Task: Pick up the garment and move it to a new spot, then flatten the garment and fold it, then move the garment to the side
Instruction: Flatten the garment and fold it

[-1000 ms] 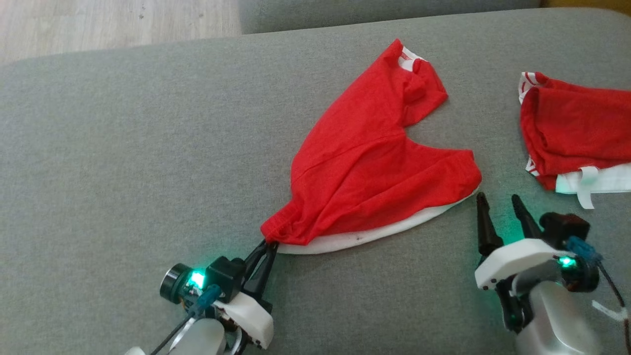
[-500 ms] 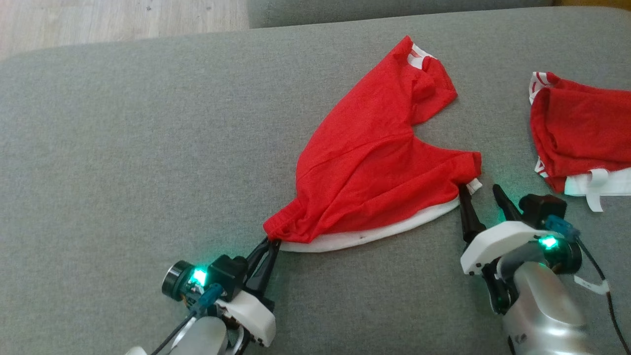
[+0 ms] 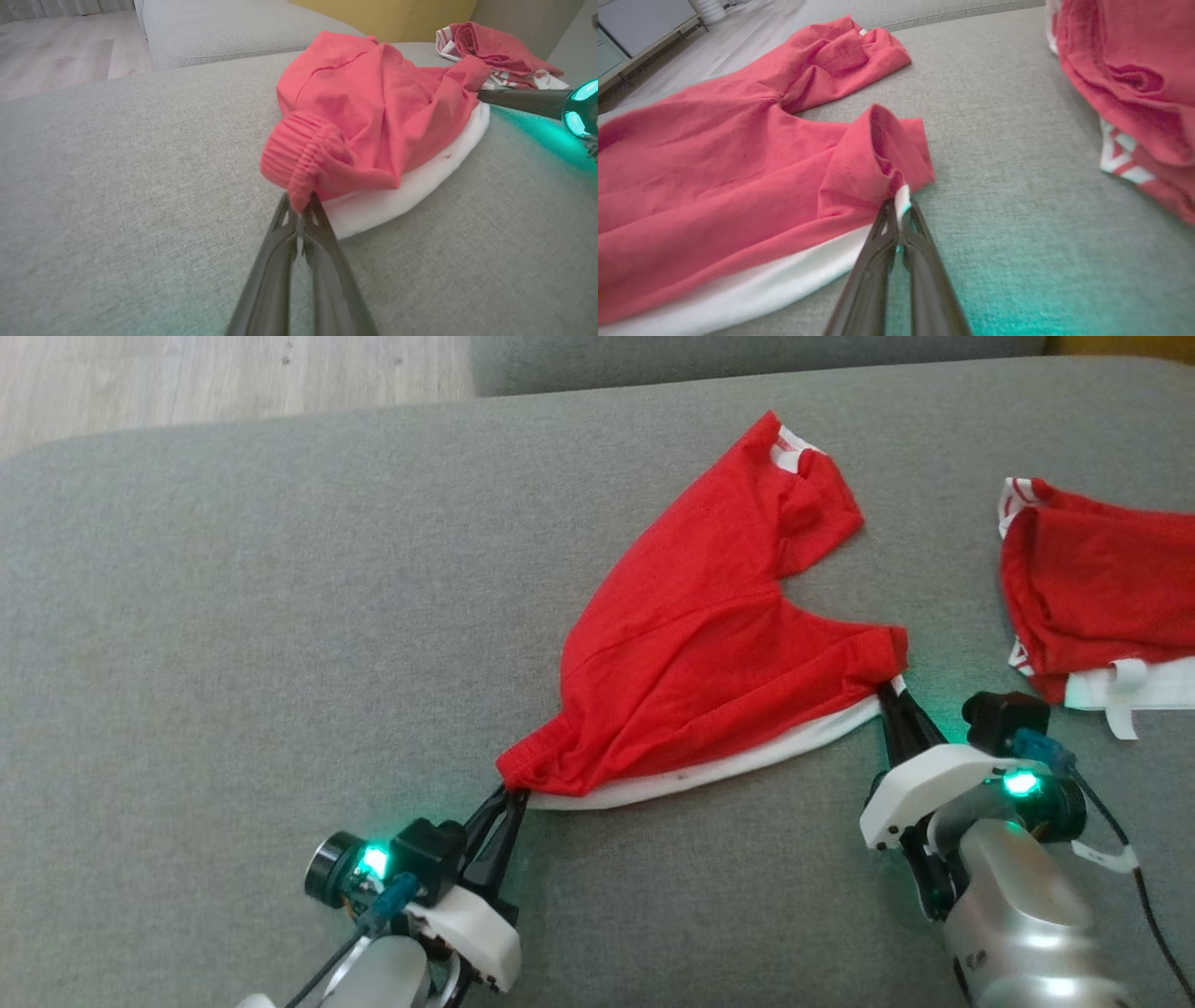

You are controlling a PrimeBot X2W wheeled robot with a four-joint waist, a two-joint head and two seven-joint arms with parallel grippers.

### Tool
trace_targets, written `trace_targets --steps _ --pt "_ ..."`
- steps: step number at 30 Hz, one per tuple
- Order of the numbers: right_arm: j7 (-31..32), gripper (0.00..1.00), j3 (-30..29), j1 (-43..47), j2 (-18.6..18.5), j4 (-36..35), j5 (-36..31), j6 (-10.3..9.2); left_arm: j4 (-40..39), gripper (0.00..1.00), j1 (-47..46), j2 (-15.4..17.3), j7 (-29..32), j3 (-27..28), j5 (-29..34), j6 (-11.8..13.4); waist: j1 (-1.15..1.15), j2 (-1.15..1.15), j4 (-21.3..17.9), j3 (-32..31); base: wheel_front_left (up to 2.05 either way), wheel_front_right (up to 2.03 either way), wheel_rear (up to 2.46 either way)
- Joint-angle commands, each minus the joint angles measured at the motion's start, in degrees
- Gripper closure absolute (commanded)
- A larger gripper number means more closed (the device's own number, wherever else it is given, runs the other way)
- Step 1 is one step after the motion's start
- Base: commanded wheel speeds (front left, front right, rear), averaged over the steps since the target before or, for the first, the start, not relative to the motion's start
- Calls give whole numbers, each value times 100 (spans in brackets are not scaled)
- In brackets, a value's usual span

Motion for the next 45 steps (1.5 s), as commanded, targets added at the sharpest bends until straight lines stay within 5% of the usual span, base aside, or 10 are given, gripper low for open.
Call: trace_targets --steps 1,11,20,28,38,45 --pt "-78 100 127 8 12 -110 59 39 -135 100 -49 57 -29 256 6 22 0 0 -48 -56 0 0 0" --pt "-156 100 326 346 -116 -1741 511 39 -678 100 -85 192 -29 799 -274 61 0 0 -288 -526 0 0 0" --pt "865 100 551 -27 -547 -3935 767 39 -1565 100 -1181 521 372 994 -455 12 0 0 -287 -1030 0 0 0" --pt "1573 100 551 -718 -580 -5186 755 39 -2621 100 -2117 682 1055 1304 -640 136 0 0 -214 -1242 0 0 0" --pt "2495 100 128 -403 -256 -6136 540 39 -3713 100 -1884 817 2154 1530 -947 487 0 0 -110 -1101 0 0 0" --pt "2708 100 47 -851 -230 -5837 450 39 -3522 100 -2210 842 2904 1624 -1473 374 0 0 -122 -149 0 0 0"
